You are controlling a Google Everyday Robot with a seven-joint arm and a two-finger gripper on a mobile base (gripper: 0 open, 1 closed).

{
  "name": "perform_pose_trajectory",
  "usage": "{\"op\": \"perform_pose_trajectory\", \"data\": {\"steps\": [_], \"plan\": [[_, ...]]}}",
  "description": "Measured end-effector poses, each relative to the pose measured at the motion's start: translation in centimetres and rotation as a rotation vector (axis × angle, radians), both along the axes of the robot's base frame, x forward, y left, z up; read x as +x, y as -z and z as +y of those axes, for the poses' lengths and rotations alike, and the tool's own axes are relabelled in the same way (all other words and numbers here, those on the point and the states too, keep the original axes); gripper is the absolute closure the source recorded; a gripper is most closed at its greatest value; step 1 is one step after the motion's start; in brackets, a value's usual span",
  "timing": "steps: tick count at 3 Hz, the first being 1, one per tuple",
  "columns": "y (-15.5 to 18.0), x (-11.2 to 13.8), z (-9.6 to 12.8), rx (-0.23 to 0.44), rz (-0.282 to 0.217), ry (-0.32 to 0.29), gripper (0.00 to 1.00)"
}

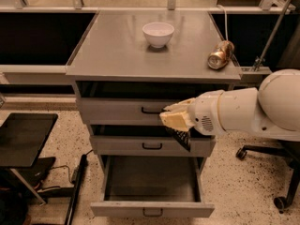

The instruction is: Place rxbar chocolate into bottom drawer

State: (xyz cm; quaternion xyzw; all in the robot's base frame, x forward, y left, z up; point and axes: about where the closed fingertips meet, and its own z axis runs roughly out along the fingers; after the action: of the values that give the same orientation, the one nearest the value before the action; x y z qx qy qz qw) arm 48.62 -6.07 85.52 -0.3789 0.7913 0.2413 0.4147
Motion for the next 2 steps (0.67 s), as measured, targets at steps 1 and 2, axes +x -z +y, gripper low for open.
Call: {"op": "perform_pose_trajectory", "data": {"steps": [1, 2], "plan": [[0.0, 0.0, 0.0, 0.000, 0.000, 0.000, 1.00], [1.9, -0.8, -0.7, -0.007, 0.000, 0.024, 1.00]]}}
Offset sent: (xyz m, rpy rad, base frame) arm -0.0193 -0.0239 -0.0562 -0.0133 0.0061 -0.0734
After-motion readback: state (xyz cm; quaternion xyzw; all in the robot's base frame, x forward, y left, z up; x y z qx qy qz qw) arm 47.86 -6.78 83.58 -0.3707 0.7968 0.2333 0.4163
